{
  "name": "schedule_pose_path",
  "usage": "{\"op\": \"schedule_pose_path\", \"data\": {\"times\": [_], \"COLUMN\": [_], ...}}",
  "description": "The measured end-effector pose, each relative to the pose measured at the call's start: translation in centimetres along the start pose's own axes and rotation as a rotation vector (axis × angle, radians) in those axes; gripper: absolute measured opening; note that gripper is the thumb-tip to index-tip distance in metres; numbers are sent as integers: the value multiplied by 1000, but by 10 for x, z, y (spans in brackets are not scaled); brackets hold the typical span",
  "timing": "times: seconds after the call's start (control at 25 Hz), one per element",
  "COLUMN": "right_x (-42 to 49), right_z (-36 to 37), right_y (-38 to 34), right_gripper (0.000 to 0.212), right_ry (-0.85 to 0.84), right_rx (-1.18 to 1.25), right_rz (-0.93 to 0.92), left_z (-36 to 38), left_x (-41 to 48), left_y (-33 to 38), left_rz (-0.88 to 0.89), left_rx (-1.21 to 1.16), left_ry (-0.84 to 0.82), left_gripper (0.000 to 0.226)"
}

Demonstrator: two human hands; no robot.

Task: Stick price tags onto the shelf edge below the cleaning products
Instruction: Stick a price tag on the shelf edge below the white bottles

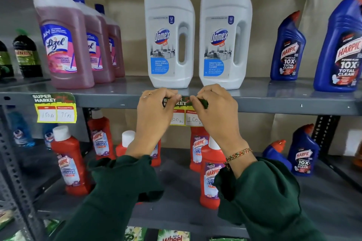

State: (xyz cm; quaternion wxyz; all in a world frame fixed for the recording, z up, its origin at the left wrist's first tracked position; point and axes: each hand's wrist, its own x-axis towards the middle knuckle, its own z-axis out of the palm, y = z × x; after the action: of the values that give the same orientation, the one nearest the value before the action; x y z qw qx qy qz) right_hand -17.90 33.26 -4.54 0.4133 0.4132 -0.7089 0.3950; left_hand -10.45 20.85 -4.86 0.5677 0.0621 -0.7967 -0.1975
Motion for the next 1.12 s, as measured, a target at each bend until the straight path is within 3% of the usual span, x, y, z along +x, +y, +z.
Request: {"op": "schedule_pose_path", "data": {"times": [0.16, 0.24, 0.44, 0.88, 1.04, 1.12], "right_x": [-3, -6, -9, -10, -10, -8], "right_z": [1, 3, 12, 9, 3, 0], "right_y": [-5, -6, 3, 9, 10, 9], "right_gripper": [16, 26, 48, 29, 8, 11], "right_ry": [36, 70, 101, 137, 134, 121], "right_rx": [25, -17, -255, -173, -129, -132], "right_rz": [24, 91, 66, 18, -2, -17], "left_z": [2, 2, 11, 16, 12, 10], "left_x": [-2, -1, -4, -8, -12, -13], "left_y": [-5, -8, -17, -18, -14, -11], "left_rz": [8, 25, 251, 199, 119, 120], "left_rx": [-53, -54, 181, 102, 57, 53], "left_ry": [25, 15, 12, 136, 81, 58], "left_gripper": [13, 21, 25, 29, 38, 34]}}
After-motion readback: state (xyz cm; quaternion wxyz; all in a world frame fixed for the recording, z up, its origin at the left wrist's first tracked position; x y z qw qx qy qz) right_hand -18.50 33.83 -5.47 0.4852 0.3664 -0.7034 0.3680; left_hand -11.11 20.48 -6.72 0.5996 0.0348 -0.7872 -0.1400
